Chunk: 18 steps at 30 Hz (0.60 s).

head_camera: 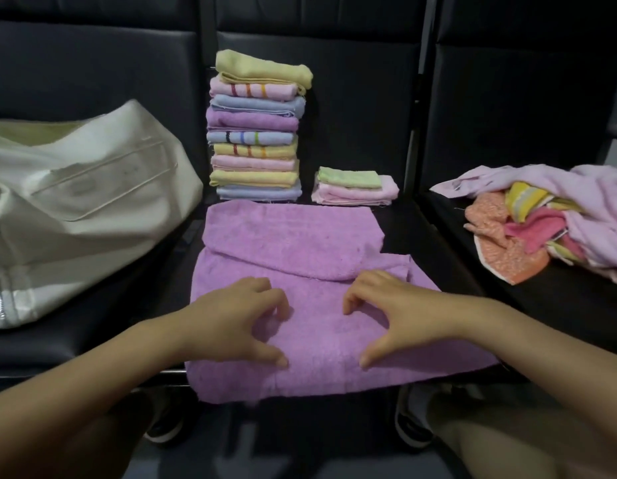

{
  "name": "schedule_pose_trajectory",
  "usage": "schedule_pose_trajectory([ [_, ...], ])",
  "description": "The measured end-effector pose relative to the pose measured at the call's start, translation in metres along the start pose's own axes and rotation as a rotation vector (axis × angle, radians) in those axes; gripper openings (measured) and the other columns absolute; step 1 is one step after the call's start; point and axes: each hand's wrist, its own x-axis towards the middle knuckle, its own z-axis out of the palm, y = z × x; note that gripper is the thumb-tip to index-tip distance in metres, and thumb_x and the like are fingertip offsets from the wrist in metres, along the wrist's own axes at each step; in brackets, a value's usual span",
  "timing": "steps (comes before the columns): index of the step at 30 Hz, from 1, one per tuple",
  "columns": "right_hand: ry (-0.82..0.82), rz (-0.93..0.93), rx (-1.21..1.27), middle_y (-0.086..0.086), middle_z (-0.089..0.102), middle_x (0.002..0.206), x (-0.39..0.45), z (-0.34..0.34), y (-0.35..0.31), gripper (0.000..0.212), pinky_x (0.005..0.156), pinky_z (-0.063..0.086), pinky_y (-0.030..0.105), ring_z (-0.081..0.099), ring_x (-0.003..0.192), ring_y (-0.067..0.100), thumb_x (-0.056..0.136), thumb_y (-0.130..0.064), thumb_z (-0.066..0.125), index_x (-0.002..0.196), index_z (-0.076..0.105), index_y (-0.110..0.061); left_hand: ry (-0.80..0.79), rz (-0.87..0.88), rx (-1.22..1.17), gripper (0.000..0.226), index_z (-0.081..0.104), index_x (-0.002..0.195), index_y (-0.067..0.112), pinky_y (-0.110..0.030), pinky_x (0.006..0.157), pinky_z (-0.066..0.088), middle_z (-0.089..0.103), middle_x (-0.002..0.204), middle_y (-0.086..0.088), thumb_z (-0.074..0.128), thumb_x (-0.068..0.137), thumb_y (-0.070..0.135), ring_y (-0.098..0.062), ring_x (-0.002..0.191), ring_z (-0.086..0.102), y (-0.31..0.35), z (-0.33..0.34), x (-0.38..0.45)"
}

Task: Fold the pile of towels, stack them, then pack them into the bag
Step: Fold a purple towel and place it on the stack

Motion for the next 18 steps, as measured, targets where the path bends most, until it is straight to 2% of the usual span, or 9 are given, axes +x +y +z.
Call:
schedule_pose_trajectory([
  [3, 0.081, -0.063, 0.088, -0.016, 0.042, 0.105, -0.001, 0.011, 0.001, 0.027, 0.091, 0.03, 0.013, 0.036, 0.102, -0.001, 0.076, -0.043, 0.078, 0.088, 0.056, -0.032, 0.102, 0.117, -0.173, 0.021, 0.046, 0.081, 0.053, -0.011, 0.083, 0.038, 0.046, 0.093, 0.022, 0.055, 0.07, 0.068, 0.004, 0.096, 0.043, -0.006, 0.008, 0.0],
  [5, 0.115, -0.097, 0.135, -0.011, 0.049, 0.099, 0.001, 0.012, 0.0, 0.019, 0.087, 0.036, 0.017, 0.043, 0.096, 0.003, 0.082, -0.035, 0.074, 0.079, 0.058, -0.026, 0.167, 0.134, -0.187, 0.018, 0.046, 0.08, 0.047, -0.011, 0.08, 0.036, 0.048, 0.089, 0.023, 0.051, 0.076, 0.063, 0.004, 0.091, 0.046, -0.006, 0.01, 0.003],
  [8, 0.217, -0.061, 0.291, -0.006, 0.055, 0.078, 0.01, 0.006, -0.001, 0.022, 0.071, 0.041, 0.022, 0.046, 0.071, 0.003, 0.09, -0.022, 0.067, 0.076, 0.05, -0.023, 0.244, 0.026, -0.316, 0.027, 0.048, 0.08, 0.033, -0.013, 0.067, 0.037, 0.055, 0.073, 0.025, 0.048, 0.08, 0.06, 0.006, 0.072, 0.05, -0.007, 0.002, 0.013],
  [11, 0.362, 0.01, 0.536, -0.009, 0.041, 0.057, 0.026, -0.011, -0.002, 0.022, 0.055, 0.031, 0.018, 0.033, 0.054, 0.003, 0.092, -0.015, 0.063, 0.077, 0.048, -0.018, 0.323, -0.127, -0.577, 0.016, 0.055, 0.084, 0.025, -0.012, 0.055, 0.035, 0.055, 0.061, 0.02, 0.056, 0.095, 0.036, 0.006, 0.056, 0.048, -0.012, -0.018, 0.036],
  [12, 0.407, 0.041, 0.596, -0.01, 0.039, 0.053, 0.033, -0.018, -0.003, 0.021, 0.053, 0.029, 0.019, 0.031, 0.052, 0.004, 0.093, -0.015, 0.063, 0.078, 0.048, -0.018, 0.339, -0.178, -0.636, 0.013, 0.057, 0.085, 0.027, -0.01, 0.056, 0.035, 0.056, 0.064, 0.02, 0.055, 0.098, 0.029, 0.007, 0.058, 0.049, -0.014, -0.026, 0.045],
  [15, 0.508, 0.152, 0.681, -0.011, 0.041, 0.046, 0.056, -0.035, 0.001, 0.018, 0.059, 0.033, 0.026, 0.034, 0.048, 0.005, 0.091, -0.019, 0.065, 0.077, 0.052, -0.017, 0.381, -0.235, -0.634, 0.018, 0.062, 0.089, 0.032, -0.018, 0.08, 0.037, 0.061, 0.09, 0.018, 0.049, 0.1, 0.03, 0.002, 0.085, 0.052, -0.022, -0.045, 0.067],
  [18, 0.632, 0.22, 0.567, -0.011, 0.047, 0.054, 0.076, -0.038, 0.018, 0.017, 0.063, 0.037, 0.027, 0.041, 0.054, 0.003, 0.087, -0.025, 0.069, 0.076, 0.056, -0.021, 0.408, -0.229, -0.424, 0.017, 0.062, 0.095, 0.027, -0.027, 0.088, 0.04, 0.063, 0.096, 0.01, 0.048, 0.1, 0.035, -0.01, 0.096, 0.057, -0.038, -0.047, 0.085],
])
